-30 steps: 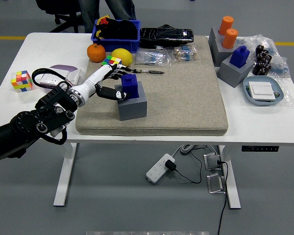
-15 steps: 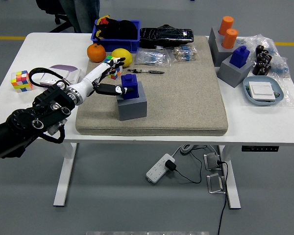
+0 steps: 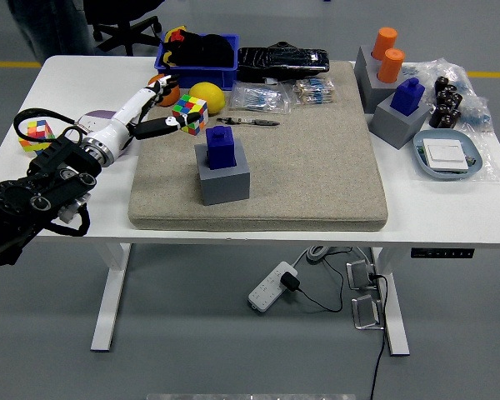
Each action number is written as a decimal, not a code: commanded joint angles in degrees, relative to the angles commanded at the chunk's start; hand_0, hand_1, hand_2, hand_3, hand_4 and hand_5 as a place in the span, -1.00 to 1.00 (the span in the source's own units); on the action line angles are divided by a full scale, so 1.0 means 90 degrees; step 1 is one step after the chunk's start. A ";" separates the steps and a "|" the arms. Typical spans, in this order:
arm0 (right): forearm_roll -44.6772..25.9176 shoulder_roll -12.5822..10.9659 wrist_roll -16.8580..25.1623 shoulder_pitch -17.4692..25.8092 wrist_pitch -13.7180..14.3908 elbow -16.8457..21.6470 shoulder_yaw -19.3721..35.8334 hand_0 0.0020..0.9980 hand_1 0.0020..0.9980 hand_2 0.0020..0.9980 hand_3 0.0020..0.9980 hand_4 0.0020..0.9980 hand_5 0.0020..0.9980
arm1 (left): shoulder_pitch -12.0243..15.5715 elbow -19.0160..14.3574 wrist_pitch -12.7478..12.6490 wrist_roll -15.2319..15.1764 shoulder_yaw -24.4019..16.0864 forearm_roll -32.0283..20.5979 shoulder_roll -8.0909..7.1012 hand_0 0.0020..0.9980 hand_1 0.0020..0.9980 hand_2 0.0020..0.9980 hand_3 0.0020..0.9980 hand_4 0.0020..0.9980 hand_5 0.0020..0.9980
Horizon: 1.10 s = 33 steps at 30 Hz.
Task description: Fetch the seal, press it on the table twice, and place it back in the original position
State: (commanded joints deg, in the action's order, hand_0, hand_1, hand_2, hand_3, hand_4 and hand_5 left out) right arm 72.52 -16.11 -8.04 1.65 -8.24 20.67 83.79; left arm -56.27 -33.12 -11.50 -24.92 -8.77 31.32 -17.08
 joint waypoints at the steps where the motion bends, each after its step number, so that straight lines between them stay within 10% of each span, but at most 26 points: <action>1: 0.0000 0.0000 -0.0001 0.0004 0.0000 -0.0003 0.0007 0.67 0.46 0.40 0.43 0.50 0.03 | -0.0004 0.0119 -0.0038 -0.0034 -0.0044 -0.0064 -0.0032 0.92 1.00 1.00 1.00 1.00 0.03; 14: 0.0001 0.0007 0.0005 0.0016 0.0002 0.0003 0.0080 0.67 0.46 0.40 0.43 0.50 0.03 | 0.0018 0.1513 -0.0108 0.0084 -0.0137 -0.0466 -0.0530 0.81 0.91 0.88 0.92 1.00 -0.08; 33: -0.0015 -0.0029 0.0008 -0.0001 0.0006 0.0012 0.0035 0.67 0.46 0.40 0.43 0.50 0.03 | 0.0107 0.1701 -0.0062 0.0174 -0.0372 -0.0286 -0.0952 0.81 0.90 0.89 0.92 1.00 -0.07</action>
State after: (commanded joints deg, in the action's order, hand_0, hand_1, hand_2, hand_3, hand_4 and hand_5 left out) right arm 72.38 -16.37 -7.97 1.64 -8.18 20.78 84.11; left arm -55.31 -17.81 -12.06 -23.36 -12.12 28.75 -25.65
